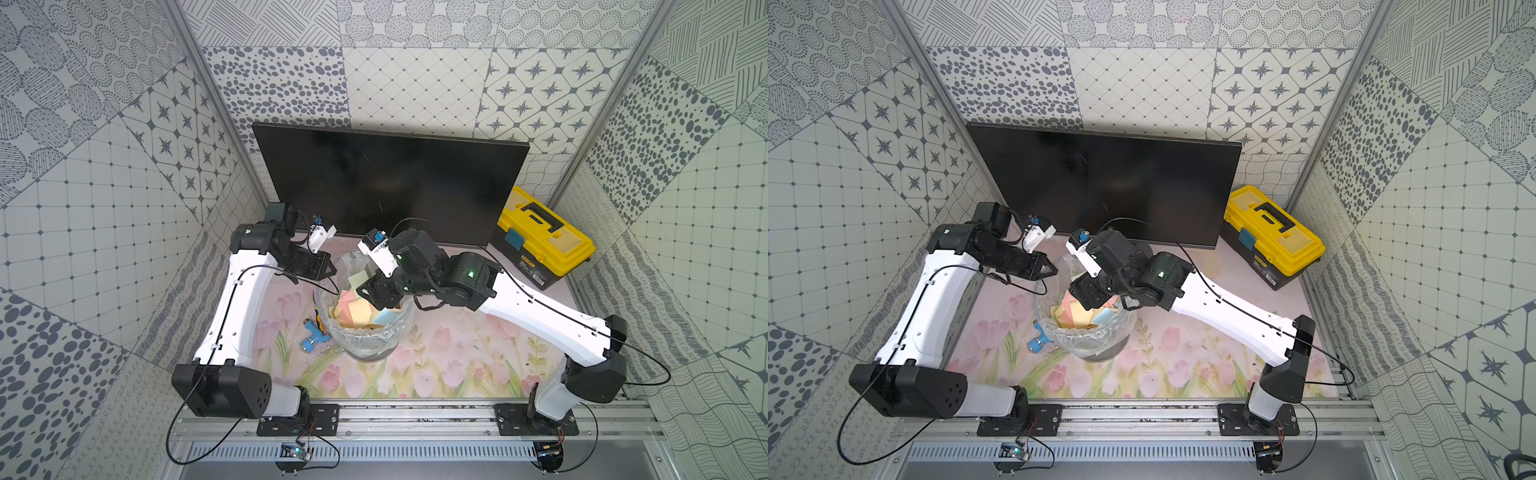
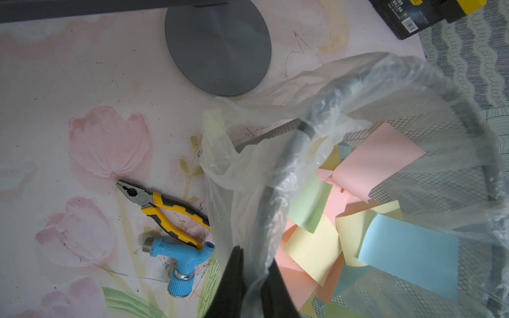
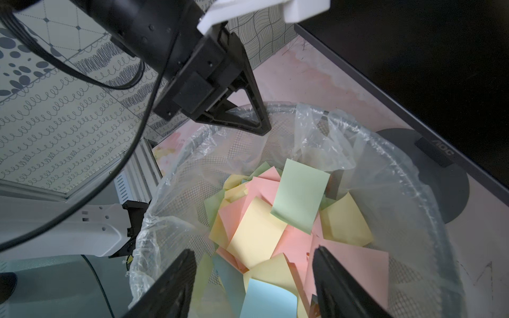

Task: Remove the sticky note from the monitor
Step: Place the sticky note in the trash bin, then reset both arms

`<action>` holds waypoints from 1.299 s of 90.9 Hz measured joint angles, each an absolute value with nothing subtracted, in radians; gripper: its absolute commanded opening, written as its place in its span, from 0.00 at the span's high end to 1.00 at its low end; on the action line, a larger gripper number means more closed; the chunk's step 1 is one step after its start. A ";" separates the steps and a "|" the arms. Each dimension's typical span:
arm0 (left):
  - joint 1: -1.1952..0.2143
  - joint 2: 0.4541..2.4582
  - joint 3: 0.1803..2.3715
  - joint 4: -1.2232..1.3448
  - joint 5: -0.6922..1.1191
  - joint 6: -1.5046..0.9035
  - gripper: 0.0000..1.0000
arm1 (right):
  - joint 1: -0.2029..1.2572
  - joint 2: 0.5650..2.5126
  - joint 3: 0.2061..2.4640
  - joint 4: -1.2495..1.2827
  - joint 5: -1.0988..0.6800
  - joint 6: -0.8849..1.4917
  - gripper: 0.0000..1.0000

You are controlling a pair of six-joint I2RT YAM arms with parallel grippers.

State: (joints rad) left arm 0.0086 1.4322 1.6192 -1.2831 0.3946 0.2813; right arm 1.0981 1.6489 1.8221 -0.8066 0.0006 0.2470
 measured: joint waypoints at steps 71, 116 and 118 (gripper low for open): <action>0.009 1.382 1.712 -1.265 0.472 0.282 0.01 | 0.968 1.333 1.583 -0.516 0.175 0.356 0.16; 0.145 1.239 1.701 -1.166 0.494 0.272 0.01 | 0.960 1.177 1.414 -0.391 0.396 0.298 0.03; 0.156 1.230 1.693 -1.157 0.494 0.269 0.01 | 0.959 1.168 1.404 -0.387 0.408 0.295 0.03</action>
